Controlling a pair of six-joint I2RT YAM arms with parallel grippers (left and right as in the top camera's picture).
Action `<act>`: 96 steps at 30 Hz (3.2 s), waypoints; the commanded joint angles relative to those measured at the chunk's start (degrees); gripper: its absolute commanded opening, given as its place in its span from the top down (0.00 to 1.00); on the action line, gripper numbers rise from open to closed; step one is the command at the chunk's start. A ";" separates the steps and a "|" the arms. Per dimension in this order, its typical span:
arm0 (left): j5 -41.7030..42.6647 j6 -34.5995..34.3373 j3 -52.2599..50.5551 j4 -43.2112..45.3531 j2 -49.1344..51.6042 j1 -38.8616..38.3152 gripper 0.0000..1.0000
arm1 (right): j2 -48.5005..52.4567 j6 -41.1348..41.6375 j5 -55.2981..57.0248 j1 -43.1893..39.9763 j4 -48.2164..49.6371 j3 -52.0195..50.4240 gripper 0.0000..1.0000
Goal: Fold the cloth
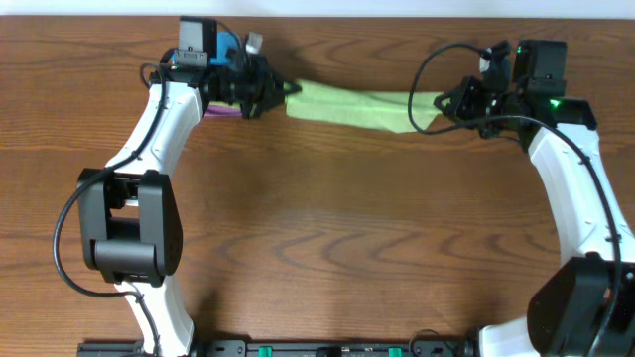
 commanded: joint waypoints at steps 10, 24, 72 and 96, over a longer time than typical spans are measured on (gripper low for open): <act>-11.85 34.95 0.28 -28.98 -2.01 0.22 0.94 | -1.66 -11.98 1.16 3.50 -14.62 0.59 0.99; -14.71 46.34 -6.16 -35.47 -4.55 -0.39 0.94 | -8.04 -14.29 4.61 5.20 -15.43 -11.61 0.98; -28.09 -1.95 -37.18 32.63 -15.02 -2.40 0.94 | -6.91 3.15 12.39 5.97 36.63 -36.54 0.99; -33.77 -5.11 -37.05 44.81 -7.74 -2.43 0.93 | 3.78 2.80 16.90 8.33 49.40 -36.48 0.99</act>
